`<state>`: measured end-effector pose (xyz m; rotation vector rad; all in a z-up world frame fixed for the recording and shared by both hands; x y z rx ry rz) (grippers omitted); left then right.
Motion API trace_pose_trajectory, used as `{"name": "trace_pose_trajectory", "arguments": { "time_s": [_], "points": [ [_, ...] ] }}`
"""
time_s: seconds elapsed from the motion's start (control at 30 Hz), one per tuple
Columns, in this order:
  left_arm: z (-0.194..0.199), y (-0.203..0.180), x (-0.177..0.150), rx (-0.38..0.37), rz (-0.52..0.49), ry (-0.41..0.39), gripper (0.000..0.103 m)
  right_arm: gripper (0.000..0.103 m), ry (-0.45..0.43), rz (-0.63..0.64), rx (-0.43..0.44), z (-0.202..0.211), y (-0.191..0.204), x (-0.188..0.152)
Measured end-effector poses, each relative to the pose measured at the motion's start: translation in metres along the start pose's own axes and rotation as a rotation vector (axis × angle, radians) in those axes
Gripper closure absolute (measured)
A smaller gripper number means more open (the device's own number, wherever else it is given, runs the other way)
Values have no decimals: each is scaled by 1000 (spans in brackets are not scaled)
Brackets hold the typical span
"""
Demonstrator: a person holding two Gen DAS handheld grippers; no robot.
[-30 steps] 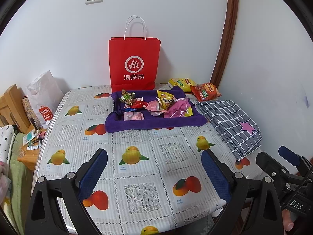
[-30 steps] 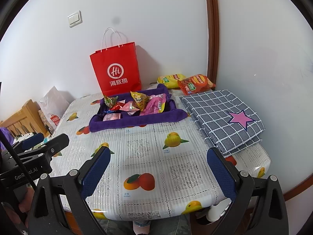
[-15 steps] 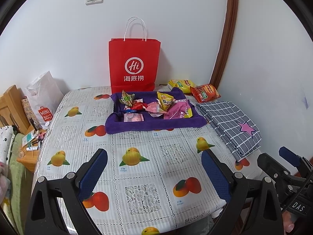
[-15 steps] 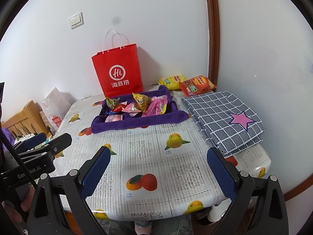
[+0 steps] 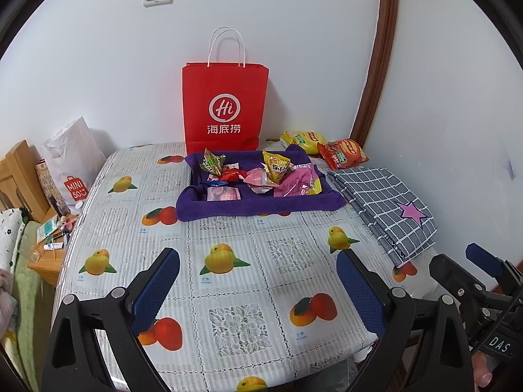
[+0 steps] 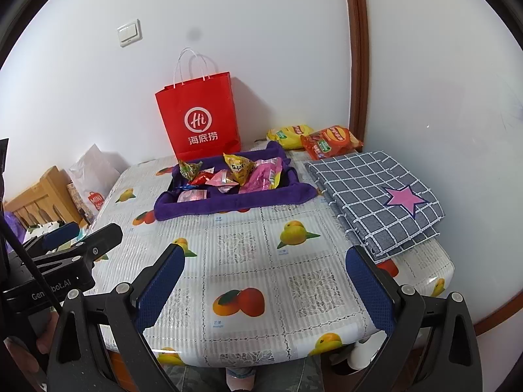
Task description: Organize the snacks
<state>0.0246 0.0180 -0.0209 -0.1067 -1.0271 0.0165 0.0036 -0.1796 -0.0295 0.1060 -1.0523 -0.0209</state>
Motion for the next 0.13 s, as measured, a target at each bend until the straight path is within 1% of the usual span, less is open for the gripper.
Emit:
{"name": "trace_pose_trajectory", "arguments": {
  "time_s": [0.13],
  "points": [
    [2,1,0,-1,-1,-11,6,5,-3,4,3,2,2,0]
  ]
}}
Point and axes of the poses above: each gripper's, at about its wrist camera, not at the fingertips, and z roughly against the way its jaws point, y to its left, x to its top, the point moved 3 cm from there along -z, roughly the way its jaws point, and after that the axes turned 10 degrees about -y, right-handed, at the moved point
